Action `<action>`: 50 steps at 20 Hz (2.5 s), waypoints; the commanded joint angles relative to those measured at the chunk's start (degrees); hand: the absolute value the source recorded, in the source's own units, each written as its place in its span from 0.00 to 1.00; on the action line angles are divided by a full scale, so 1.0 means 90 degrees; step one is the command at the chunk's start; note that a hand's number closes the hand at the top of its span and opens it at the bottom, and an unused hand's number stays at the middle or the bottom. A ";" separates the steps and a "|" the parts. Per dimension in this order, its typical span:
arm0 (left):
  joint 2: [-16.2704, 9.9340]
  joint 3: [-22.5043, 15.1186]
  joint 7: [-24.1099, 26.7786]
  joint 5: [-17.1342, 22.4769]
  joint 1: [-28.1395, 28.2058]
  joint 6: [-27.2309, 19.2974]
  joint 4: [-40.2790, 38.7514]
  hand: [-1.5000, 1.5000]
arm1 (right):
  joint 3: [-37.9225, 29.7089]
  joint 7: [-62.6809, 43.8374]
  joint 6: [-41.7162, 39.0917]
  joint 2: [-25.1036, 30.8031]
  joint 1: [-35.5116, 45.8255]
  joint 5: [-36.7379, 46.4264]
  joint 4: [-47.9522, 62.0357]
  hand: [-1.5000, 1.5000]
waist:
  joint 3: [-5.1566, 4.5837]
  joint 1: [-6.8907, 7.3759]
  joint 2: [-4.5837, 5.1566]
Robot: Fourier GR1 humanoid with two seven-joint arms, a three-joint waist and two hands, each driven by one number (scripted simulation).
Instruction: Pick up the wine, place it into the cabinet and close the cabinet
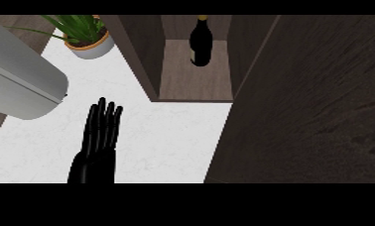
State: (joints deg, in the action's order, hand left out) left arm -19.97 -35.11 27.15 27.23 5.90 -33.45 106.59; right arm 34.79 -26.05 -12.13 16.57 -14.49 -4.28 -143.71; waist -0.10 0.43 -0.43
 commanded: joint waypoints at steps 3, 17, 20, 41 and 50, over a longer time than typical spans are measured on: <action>-0.0729 0.0463 -0.0052 0.0239 0.0592 0.0358 0.0642 0.00 | 0.1403 -0.0805 0.0231 -0.0480 0.0576 0.0514 -0.0964 1.00 | -0.0016 0.0015 -0.0028; -0.1676 0.2059 0.0564 0.1574 0.1943 0.2055 0.1032 0.00 | 0.2086 -0.1709 0.1926 -0.1814 0.2725 0.0585 0.0794 1.00 | -0.0037 0.0258 -0.0012; -0.1815 0.2305 0.0608 0.1699 0.2148 0.2266 0.1092 0.00 | 0.1991 -0.1799 0.2678 -0.1823 0.3675 0.0461 0.1146 1.00 | -0.0032 0.0303 0.0004; -0.2871 0.4312 -0.0052 0.3324 0.2069 0.3924 0.0708 0.00 | 0.0000 -0.0329 0.3807 -0.1840 0.9353 -0.2399 0.6807 1.00 | -0.0010 0.0503 0.0142; -0.2863 0.4547 -0.0115 0.3401 0.2158 0.4075 0.0806 0.00 | -0.0305 -0.0828 0.1427 -0.1841 0.9833 -0.5100 0.8300 1.00 | -0.0003 0.0576 0.0171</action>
State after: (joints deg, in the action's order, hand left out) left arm -44.83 3.76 27.34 56.45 25.36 2.85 113.49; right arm 32.77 -32.31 9.26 0.03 72.04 -42.25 -75.11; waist -0.16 5.64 1.07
